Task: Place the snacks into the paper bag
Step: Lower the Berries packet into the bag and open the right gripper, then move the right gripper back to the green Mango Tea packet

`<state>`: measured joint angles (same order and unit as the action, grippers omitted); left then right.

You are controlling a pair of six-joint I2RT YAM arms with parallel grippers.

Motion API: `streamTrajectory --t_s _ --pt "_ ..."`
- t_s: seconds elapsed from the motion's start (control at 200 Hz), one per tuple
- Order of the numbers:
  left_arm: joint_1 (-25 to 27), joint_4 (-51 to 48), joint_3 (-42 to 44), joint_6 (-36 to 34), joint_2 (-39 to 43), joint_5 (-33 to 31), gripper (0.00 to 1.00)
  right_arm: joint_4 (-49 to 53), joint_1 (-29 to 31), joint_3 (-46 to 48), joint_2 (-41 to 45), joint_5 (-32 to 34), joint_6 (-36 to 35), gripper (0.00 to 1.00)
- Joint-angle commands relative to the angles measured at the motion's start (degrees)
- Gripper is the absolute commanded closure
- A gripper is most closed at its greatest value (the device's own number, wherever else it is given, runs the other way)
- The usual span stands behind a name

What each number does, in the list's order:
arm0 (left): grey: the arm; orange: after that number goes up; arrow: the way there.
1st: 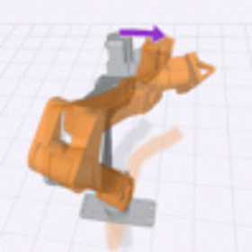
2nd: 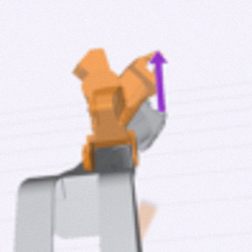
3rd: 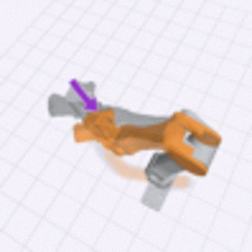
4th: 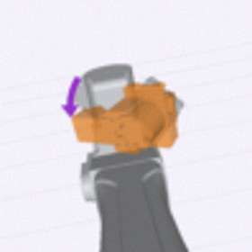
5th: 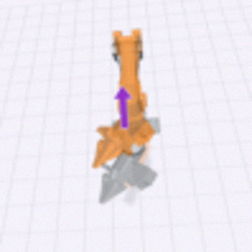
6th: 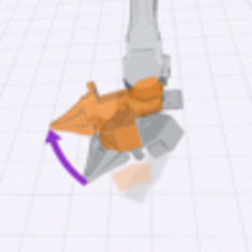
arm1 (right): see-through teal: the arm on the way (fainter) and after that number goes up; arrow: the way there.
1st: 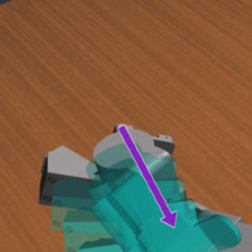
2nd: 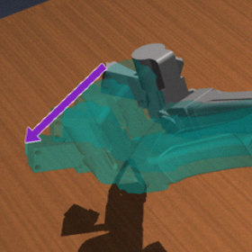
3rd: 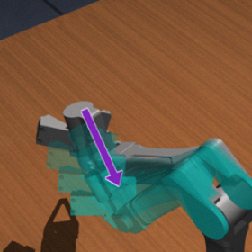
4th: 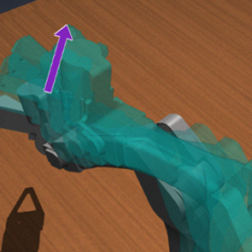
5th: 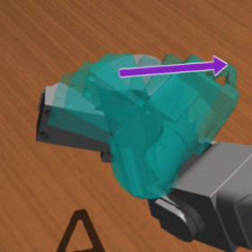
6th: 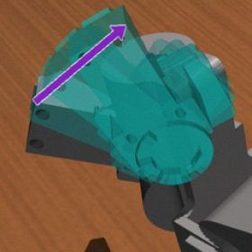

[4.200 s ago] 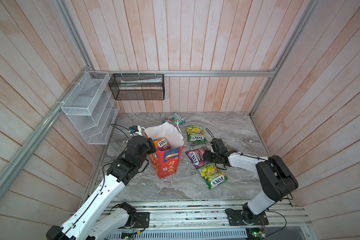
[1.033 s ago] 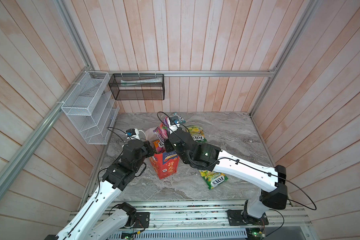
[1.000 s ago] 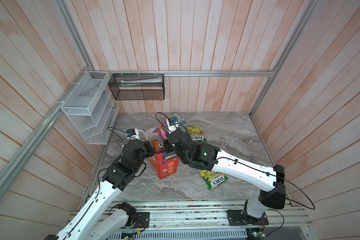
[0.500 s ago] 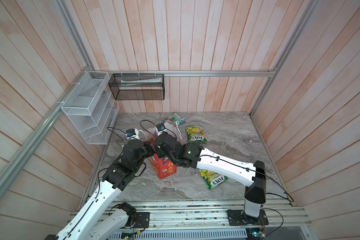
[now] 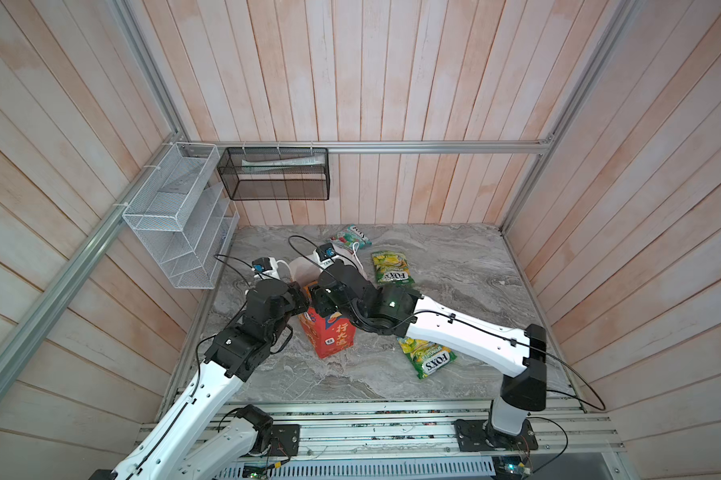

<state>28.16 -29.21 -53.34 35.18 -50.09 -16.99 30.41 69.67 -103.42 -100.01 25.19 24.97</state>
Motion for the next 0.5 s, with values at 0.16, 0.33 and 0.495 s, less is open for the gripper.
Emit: streamTrajectory --t_s 0.16,0.33,0.495 --pt "-0.03 1.77 -0.38 -0.29 0.58 -1.44 1.0 -6.19 0.38 23.32 22.29 6.15 3.67 0.31" --pt "-0.06 1.76 -0.47 -0.28 0.23 -0.95 1.0 -9.83 -0.11 41.89 37.32 9.05 7.75 0.25" --pt "-0.1 1.68 -0.67 -0.37 -0.11 -1.03 1.0 -11.58 -5.51 54.56 48.57 7.97 10.7 0.15"
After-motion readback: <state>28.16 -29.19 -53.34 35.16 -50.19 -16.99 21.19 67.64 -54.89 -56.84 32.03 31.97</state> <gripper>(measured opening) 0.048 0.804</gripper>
